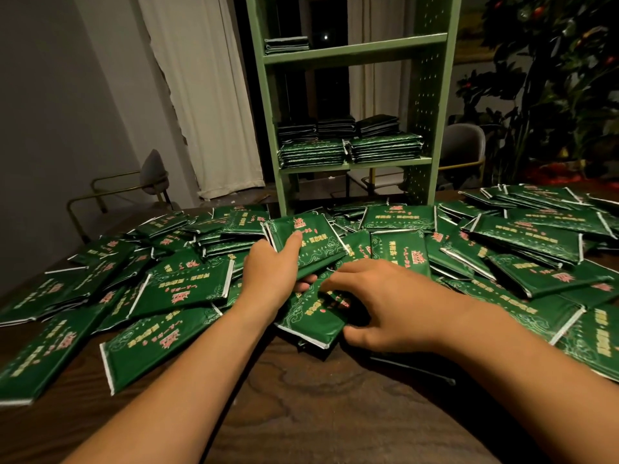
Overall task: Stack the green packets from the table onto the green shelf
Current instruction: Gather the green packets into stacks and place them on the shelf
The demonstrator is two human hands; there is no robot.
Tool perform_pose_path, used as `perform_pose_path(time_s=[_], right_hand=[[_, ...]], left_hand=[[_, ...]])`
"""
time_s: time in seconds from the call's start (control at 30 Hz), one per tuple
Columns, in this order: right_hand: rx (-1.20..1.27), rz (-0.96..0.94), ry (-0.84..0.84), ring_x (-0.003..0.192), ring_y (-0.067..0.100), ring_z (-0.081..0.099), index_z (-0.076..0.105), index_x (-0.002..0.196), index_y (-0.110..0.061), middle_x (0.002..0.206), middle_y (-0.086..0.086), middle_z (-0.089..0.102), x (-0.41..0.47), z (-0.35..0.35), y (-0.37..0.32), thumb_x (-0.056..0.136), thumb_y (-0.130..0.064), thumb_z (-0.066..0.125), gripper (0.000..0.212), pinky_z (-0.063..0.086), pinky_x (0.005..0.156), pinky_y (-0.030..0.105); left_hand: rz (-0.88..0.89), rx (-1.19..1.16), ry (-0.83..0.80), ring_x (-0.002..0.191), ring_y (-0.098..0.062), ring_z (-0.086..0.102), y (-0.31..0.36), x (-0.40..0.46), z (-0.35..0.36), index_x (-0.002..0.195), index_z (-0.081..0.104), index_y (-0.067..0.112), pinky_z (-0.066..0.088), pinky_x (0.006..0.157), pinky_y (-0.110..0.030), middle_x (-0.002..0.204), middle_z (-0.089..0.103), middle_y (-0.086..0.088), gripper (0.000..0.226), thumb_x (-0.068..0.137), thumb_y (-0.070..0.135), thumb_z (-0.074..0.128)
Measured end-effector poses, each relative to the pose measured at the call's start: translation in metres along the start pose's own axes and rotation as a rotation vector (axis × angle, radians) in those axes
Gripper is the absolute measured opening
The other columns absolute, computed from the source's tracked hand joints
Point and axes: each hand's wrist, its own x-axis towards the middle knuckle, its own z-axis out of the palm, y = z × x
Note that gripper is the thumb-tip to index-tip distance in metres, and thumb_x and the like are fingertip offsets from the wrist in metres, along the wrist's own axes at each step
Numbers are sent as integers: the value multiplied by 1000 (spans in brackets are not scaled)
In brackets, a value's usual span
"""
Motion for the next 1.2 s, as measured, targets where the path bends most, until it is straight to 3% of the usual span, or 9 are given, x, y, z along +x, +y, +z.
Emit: perform_pose_path(time_s=[0.17, 0.33, 0.53, 0.6, 0.8, 0.9, 1.0, 1.1, 1.2], right_hand=[[-9, -123, 31, 113, 18, 56, 55, 137, -26, 124, -5, 61, 4, 5, -8, 91, -24, 61, 47, 50, 95, 37], [-177, -208, 96, 86, 20, 60, 59, 111, -20, 94, -6, 63, 7, 14, -17, 94, -19, 59, 17, 53, 78, 36], [-132, -227, 206, 62, 23, 60, 60, 106, -19, 74, -5, 61, 6, 12, -13, 84, -12, 63, 24, 48, 48, 35], [31, -156, 300, 73, 19, 67, 60, 112, -28, 88, -6, 71, 3, 6, -10, 84, -14, 55, 32, 54, 57, 35], [789, 335, 552, 91, 2, 70, 71, 96, -35, 93, -11, 75, -2, -18, 12, 87, 0, 71, 36, 58, 78, 23], [1044, 596, 599, 86, 11, 74, 70, 92, -25, 87, -5, 77, 1, -21, 21, 86, -1, 74, 25, 58, 73, 28], [1335, 818, 567, 75, 19, 74, 64, 98, -6, 87, 8, 74, 0, -21, 34, 85, 4, 70, 18, 59, 66, 36], [1575, 885, 516, 79, 24, 73, 58, 116, 5, 102, 18, 73, -1, -23, 43, 85, 7, 66, 32, 62, 65, 37], [1760, 886, 467, 86, 30, 73, 57, 119, 6, 116, 22, 69, 0, -24, 46, 87, 8, 59, 32, 63, 65, 34]], left_hand=[[-21, -33, 2, 62, -27, 75, 1, -2, -2, 105, 66, -1, 60, 53, -34, 93, 74, -20, 38, 97, 36, 64], [-20, -41, 15, 84, -36, 74, -4, 5, -3, 105, 66, 3, 60, 54, -34, 110, 68, -22, 53, 84, 52, 66], [-61, -83, -52, 64, -23, 76, 1, 8, -7, 113, 61, -3, 60, 55, -33, 105, 71, -19, 43, 97, 36, 64], [-61, -90, -21, 60, -16, 73, 5, 8, -12, 110, 62, -3, 59, 53, -30, 94, 70, -14, 44, 97, 39, 64], [43, -77, 84, 104, -46, 66, -7, 22, -22, 115, 60, -1, 55, 91, -58, 113, 66, -26, 104, 58, 85, 71], [114, -115, 75, 97, -38, 72, -6, 17, -19, 104, 70, 9, 56, 90, -59, 103, 75, -17, 68, 70, 68, 78], [294, -101, 91, 95, -8, 71, 4, 7, -16, 107, 68, 27, 55, 93, -35, 99, 75, 9, 9, 98, 28, 66], [611, -2, -23, 100, 4, 60, 9, -5, -14, 125, 55, 31, 44, 85, -9, 109, 65, 15, 25, 104, 19, 53], [804, 197, -209, 105, -4, 59, 4, -14, -9, 132, 46, 39, 42, 85, -11, 117, 61, 13, 38, 99, 21, 51]])
